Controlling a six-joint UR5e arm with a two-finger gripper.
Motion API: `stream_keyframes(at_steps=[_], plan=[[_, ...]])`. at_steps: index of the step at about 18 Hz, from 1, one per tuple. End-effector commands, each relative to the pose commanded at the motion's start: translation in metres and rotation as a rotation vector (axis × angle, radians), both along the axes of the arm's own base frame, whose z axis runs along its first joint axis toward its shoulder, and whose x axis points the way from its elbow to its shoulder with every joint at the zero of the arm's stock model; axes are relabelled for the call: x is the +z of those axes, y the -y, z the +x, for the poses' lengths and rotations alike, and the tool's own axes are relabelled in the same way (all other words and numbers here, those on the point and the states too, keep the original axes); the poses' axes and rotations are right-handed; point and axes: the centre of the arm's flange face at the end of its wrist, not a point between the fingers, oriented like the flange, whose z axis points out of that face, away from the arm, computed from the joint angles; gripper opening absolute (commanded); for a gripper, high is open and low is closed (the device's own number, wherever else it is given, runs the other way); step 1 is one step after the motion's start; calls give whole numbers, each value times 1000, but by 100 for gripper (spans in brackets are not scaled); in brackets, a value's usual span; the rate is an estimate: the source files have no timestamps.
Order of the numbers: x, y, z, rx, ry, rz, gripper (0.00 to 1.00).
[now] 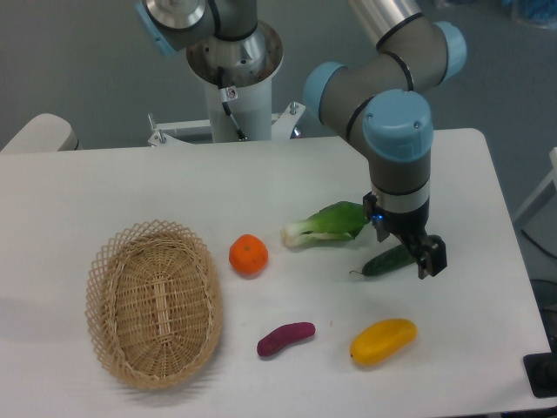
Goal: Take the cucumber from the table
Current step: 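Raise the open gripper up and away from the green cucumber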
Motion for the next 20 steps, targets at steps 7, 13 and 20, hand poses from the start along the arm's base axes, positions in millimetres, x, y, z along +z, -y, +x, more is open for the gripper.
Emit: stream_keyframes(at_steps=[7,13,20], plan=[[-8,48,-41,-94,9,-52,100],[-28,69,-61,-191,31,-99,100],[-82,79,-83,-132,82,-104,100]])
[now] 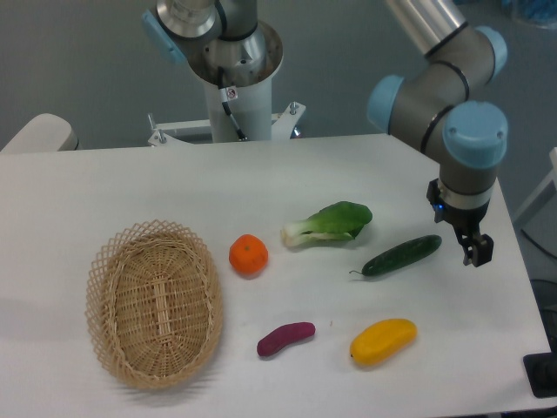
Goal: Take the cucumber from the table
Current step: 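Raise the open gripper up and away from the green cucumber, then lower the gripper over the middle of the green cucumber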
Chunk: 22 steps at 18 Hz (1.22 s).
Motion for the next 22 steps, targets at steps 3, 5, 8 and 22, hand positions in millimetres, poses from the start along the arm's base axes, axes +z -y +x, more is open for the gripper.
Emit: stream_keyframes(at_steps=[3,5,8,22], plan=[[-19,0,0,58,23,0,100],[-30,3,6,72,42,-10,100],[-47,11,19,132,77,-15,100],[-71,14,34,134,67,-8,51]])
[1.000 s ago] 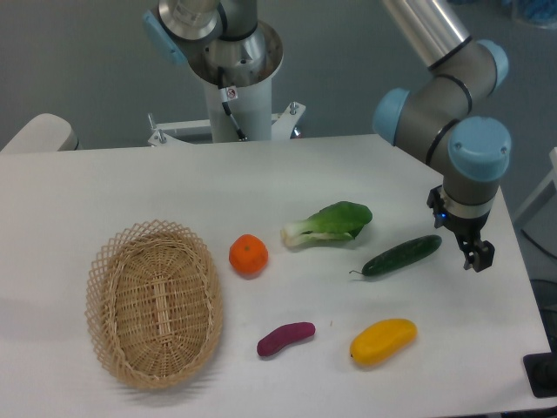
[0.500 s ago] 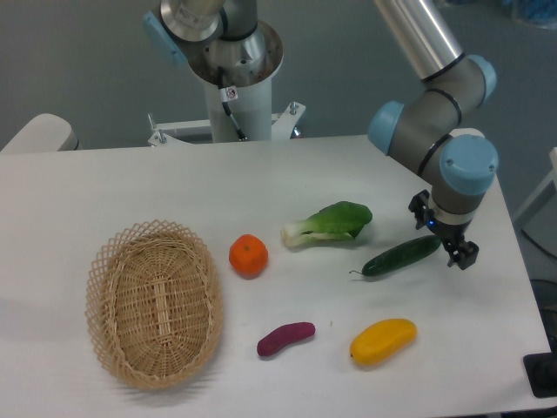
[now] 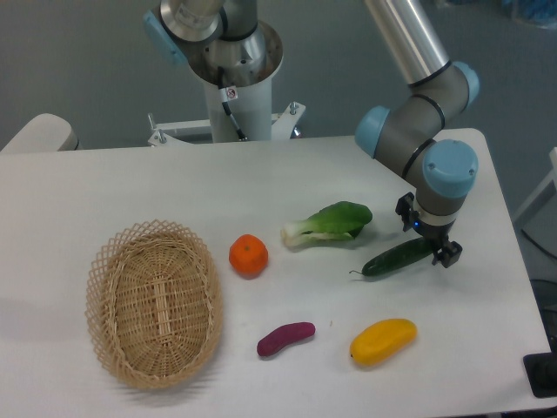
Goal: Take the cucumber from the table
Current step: 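Lower the gripper over the middle of the green cucumber, then close the gripper around the cucumber, then lift the held cucumber up and move it toward the basket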
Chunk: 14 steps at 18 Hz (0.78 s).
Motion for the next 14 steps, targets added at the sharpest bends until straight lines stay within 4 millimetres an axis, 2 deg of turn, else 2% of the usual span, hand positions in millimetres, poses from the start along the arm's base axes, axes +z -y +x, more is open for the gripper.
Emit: stream_keyframes(at_steps=[2,6,9,12,14], plan=[[1,0,0,5,-2,1,40],[5,-1,-4,3,-11,1,32],[12,-3,-7,-6,-25,3,31],[41,-9,-20,1,-71,21,31],[65,-16,-17,-2,-102,46,31]])
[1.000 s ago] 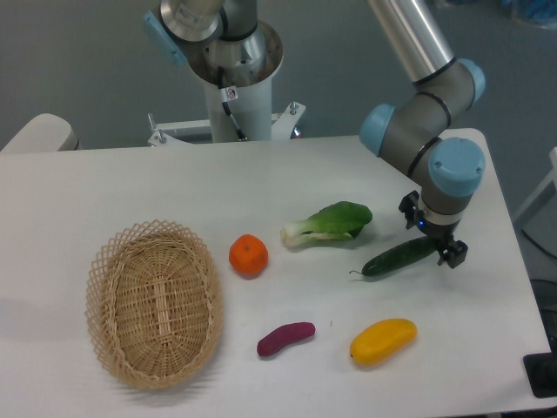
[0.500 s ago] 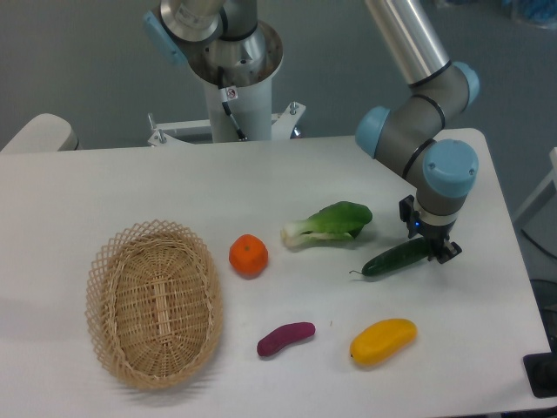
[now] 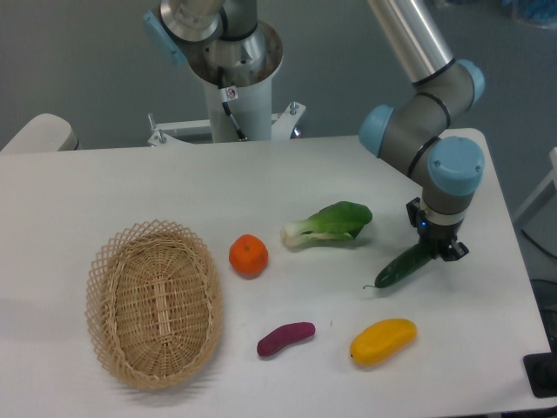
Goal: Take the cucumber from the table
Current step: 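Lift the held cucumber up and move it toward the basket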
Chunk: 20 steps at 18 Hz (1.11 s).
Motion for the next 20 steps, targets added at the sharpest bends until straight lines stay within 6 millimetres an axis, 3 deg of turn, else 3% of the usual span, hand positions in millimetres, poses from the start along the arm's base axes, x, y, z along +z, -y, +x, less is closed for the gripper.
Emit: stream_keyframes(at_steps=[4,10,15,20], plan=[[56,-33,27,33,12,25,31],[116,-77,95,122,108,219,32],[134,-134,170,221,148,246,32],[130,-154,205,227,159,238,32]])
